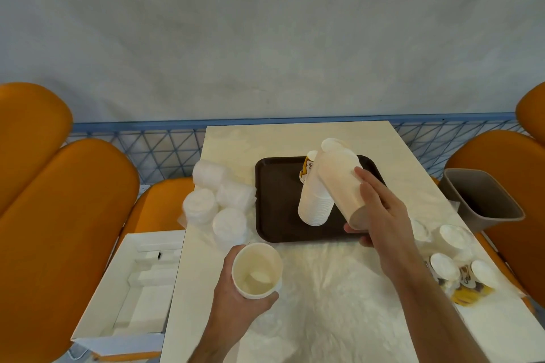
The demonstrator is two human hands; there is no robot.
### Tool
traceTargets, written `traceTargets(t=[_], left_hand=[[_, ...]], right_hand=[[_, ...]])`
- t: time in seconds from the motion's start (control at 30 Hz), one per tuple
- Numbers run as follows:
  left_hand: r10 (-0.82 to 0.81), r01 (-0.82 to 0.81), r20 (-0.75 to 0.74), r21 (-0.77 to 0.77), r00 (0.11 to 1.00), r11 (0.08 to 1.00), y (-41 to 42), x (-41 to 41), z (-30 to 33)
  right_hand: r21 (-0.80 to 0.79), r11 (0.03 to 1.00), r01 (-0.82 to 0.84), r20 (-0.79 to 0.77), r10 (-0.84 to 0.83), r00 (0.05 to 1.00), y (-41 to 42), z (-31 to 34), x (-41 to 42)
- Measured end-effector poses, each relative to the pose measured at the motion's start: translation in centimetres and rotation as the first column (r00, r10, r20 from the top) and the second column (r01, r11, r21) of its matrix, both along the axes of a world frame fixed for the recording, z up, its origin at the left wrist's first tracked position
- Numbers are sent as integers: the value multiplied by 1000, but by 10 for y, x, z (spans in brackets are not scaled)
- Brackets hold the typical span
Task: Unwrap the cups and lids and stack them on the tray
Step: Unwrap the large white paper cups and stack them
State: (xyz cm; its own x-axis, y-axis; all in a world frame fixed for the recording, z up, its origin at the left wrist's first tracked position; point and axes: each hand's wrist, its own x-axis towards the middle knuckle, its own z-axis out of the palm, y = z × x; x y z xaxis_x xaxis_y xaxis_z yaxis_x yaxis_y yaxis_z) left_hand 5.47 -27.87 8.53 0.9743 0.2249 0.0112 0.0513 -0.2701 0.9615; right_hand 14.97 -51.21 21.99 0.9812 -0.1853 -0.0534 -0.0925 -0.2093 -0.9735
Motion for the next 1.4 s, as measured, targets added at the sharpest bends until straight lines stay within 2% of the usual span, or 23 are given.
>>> traceTargets(t=[0.27, 0.4, 0.57, 0.8, 0.9, 0.97, 1.03, 1.2, 1.3, 1.33, 1.4], left_hand=[[-1, 1, 15, -16, 1000, 1000, 0, 1, 1], [-2, 3, 14, -25, 1000, 1000, 0, 0, 2], [-3, 4, 22, -34, 1000, 999, 0, 0, 3], [-1, 2, 42, -13, 999, 1000, 0, 1, 2], [-4, 5, 53, -4, 999, 1000, 1, 2, 1], [-7, 7, 56, -8, 998, 1000, 1, 2, 0], [-7, 7, 50, -14, 999, 1000, 1, 2, 1], [-8, 9, 52, -19, 999, 1000, 0, 2, 3], [-1, 1, 48, 2, 999, 1000, 0, 2, 2], [-4, 4, 47, 4, 999, 1000, 0, 2, 2], [-5, 6, 52, -10, 999, 1000, 1, 1, 1]], right_hand=[[12, 999, -42, 10, 42, 999, -3, 20, 17], [-186, 982, -5, 85, 22, 996, -2, 23, 27], [-361, 929, 76, 185, -9, 983, 1, 41, 47], [-508, 838, 201, 390, 16, 921, 17, 66, 81], [-654, 730, 202, 329, 34, 944, 21, 56, 100], [-748, 650, 131, 223, 61, 973, 20, 34, 106], [-777, 627, 47, 133, 92, 987, 19, 11, 104], [-803, 588, 94, 176, 84, 981, 16, -2, 97], [-770, 614, 173, 303, 113, 946, 25, 3, 78], [-752, 645, 140, 309, 157, 938, 31, 3, 65], [-690, 721, -62, 254, 321, 912, 46, -2, 35]])
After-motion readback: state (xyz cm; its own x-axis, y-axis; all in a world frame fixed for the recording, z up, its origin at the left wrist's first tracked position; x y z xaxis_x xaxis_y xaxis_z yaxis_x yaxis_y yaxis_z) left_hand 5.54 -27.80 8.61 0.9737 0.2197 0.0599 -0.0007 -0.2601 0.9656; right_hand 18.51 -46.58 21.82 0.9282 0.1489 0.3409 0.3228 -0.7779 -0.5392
